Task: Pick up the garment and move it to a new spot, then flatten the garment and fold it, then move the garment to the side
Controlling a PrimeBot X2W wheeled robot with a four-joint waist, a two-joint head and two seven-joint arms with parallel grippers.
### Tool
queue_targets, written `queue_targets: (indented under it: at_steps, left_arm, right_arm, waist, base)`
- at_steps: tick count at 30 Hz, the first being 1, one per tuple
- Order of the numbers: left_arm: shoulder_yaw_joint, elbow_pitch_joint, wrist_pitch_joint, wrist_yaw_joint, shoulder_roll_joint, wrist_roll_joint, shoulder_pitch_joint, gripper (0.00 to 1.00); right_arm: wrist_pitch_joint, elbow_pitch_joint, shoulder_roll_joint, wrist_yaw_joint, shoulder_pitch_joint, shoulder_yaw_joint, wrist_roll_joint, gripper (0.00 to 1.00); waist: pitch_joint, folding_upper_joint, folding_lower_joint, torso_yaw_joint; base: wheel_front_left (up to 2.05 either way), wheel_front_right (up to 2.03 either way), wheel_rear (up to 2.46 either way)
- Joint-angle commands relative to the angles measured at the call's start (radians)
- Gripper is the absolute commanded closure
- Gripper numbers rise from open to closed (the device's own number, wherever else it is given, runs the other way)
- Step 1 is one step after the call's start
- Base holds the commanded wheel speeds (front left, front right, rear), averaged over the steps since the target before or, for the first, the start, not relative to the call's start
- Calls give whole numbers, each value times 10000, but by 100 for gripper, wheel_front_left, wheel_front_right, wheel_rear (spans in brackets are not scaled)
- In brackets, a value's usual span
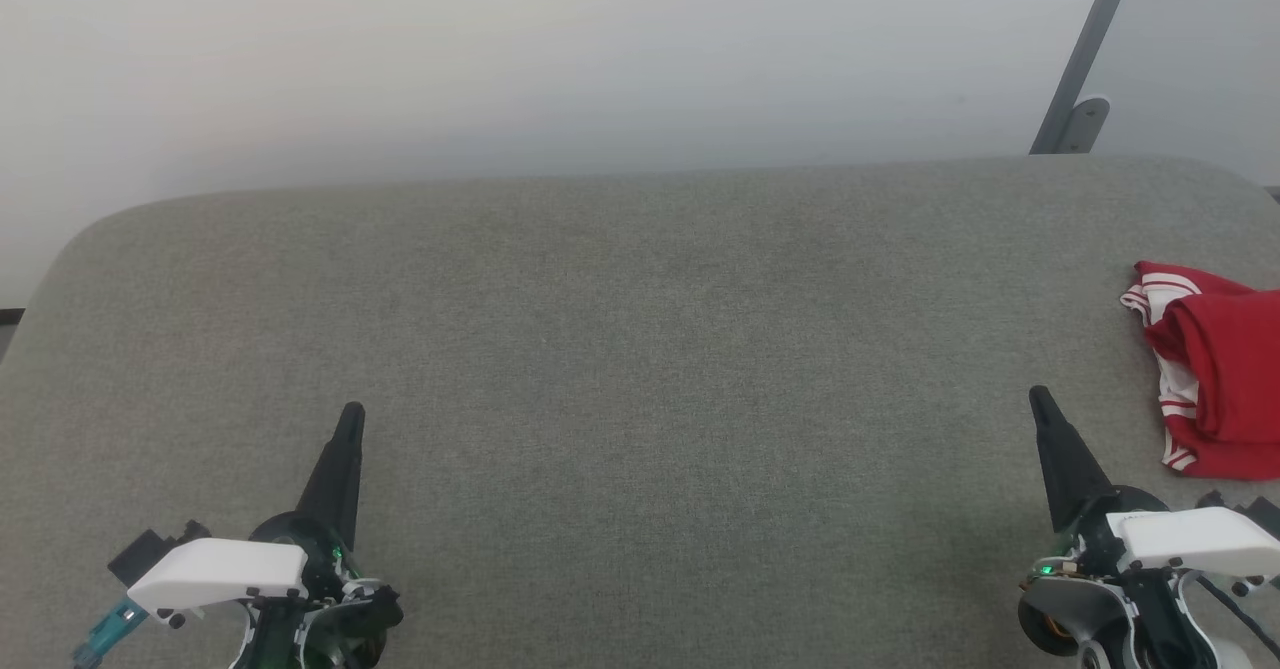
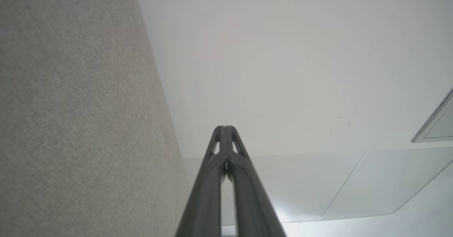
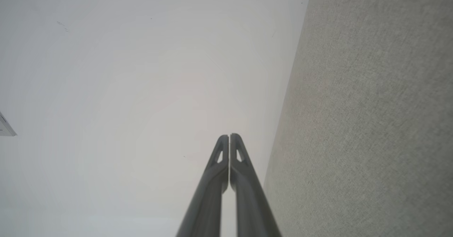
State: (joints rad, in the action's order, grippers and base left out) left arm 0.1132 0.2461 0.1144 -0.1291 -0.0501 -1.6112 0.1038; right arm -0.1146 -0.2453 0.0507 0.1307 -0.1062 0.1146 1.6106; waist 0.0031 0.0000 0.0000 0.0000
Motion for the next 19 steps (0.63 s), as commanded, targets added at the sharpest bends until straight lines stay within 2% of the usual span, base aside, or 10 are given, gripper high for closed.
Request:
queue_targets:
  at_steps: [1, 19]
  left_arm:
    - [0, -9, 27, -29, 23, -35, 118, 100]
    - [-1, -10, 27, -29, 23, -35, 118, 100]
  right_arm:
    - [-23, 27, -34, 2, -47, 4, 46, 100]
    - [-23, 27, -34, 2, -47, 5, 46, 100]
  waist:
    - [0, 0, 0, 0]
    - [0, 0, 0, 0]
  base:
    - [0, 0, 0]
    - [0, 0, 0]
